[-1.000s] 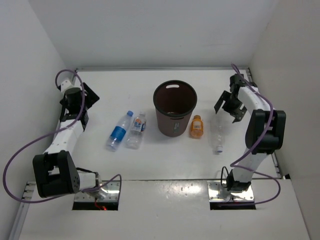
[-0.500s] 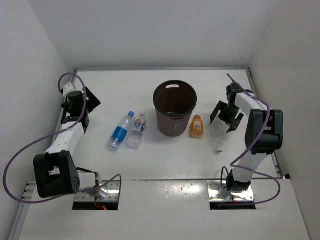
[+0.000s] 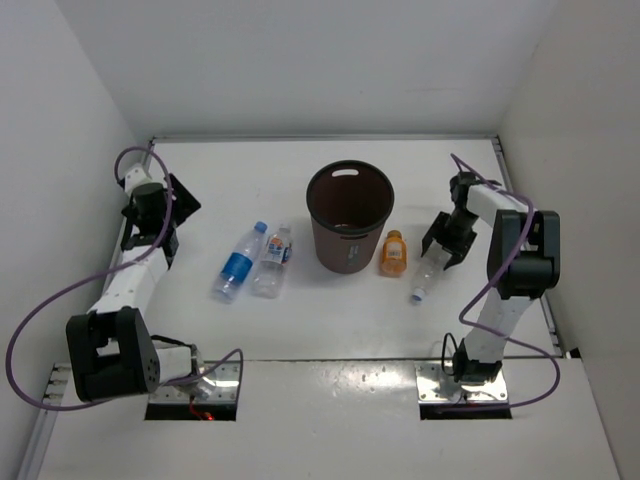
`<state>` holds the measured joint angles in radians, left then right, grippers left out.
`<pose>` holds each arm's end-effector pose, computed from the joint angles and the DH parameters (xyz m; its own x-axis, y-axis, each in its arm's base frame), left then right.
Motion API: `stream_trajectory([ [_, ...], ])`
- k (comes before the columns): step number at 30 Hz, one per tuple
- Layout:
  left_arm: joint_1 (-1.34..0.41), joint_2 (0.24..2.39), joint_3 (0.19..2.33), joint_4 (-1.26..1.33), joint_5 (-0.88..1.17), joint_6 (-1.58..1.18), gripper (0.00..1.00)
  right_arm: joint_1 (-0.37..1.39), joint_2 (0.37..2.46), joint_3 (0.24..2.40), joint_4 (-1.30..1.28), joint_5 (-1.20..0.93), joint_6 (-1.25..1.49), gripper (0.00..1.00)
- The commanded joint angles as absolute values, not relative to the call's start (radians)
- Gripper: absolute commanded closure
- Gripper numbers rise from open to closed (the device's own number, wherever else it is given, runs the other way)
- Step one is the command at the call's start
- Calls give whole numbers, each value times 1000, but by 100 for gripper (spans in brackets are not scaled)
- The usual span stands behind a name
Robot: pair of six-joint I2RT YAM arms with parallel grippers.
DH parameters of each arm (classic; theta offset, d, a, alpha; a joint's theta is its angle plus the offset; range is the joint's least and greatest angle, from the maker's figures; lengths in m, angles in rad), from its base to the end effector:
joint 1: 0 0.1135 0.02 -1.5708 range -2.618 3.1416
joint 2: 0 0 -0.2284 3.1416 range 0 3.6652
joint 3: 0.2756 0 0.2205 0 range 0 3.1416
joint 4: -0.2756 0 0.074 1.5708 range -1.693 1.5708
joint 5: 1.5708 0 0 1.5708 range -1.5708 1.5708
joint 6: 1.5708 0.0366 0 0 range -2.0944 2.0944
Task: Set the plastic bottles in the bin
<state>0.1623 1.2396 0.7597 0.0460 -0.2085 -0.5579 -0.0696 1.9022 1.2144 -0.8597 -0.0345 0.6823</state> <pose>0.2566 0.0497 0.2386 -0.1702 -0.5527 -0.8158 -0.5110 0.7574 -0.4065 0.2983 -0.0195 0.1306 -0.7307 0.6827 0.0037 0.6822 0.7300 0.0414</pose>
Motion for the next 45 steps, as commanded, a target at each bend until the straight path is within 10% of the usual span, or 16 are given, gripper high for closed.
stream_trajectory([
  [1,156,1213,747,61,-202,-555,0,-77,1913,1201,-847,-47,692,54],
  [11,129,1204,718,98,-143,-555,0,-95,1867,1659,-1034,-51,681,100],
  [19,95,1195,687,120,-121,-546,0,-84,1780,1971,-983,-51,690,100],
  [33,75,1204,676,129,-132,-568,0,69,1624,2048,-693,-305,652,100],
  [45,37,1174,649,101,-150,-540,0,366,1667,1917,-747,-114,505,100],
])
